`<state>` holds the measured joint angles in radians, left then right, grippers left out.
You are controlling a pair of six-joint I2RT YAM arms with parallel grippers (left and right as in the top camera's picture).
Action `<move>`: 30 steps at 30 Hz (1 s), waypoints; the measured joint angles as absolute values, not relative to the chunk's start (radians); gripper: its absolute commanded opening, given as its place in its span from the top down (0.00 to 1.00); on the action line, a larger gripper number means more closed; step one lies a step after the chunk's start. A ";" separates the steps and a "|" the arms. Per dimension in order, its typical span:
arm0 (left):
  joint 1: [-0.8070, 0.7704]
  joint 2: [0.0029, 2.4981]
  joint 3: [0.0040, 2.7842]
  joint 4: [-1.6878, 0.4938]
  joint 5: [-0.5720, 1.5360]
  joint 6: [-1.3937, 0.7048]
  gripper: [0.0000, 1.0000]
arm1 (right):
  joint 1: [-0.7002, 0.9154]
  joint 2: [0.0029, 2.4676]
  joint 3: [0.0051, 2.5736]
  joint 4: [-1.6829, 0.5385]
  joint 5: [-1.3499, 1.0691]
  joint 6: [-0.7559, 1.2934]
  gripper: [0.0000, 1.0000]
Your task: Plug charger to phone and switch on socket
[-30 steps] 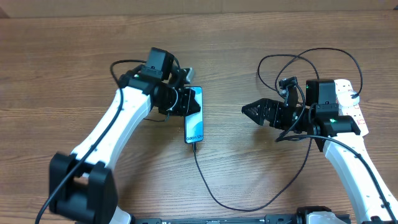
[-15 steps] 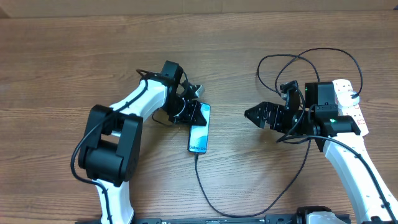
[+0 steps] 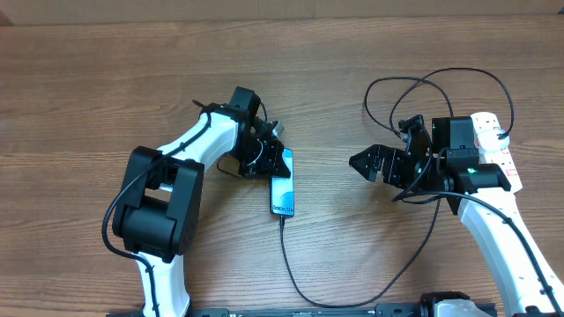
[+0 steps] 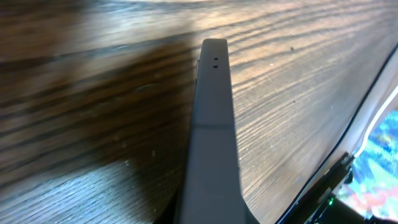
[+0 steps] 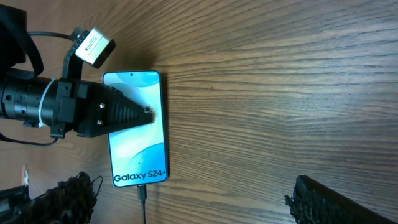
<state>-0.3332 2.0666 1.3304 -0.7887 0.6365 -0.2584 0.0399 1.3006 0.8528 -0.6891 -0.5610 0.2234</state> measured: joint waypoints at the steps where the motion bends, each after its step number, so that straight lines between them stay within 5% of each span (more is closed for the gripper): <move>1: -0.333 2.067 1.330 -0.789 0.632 -0.268 0.95 | 0.040 1.301 0.853 -0.689 -0.558 0.223 0.00; 26: -0.333 2.101 1.362 -0.751 0.558 -0.309 0.94 | 0.040 1.301 0.853 -0.689 -0.543 0.223 0.00; 30: -0.333 2.116 1.366 -0.746 0.568 -0.322 0.81 | 0.040 1.301 0.853 -0.689 -0.543 0.223 0.00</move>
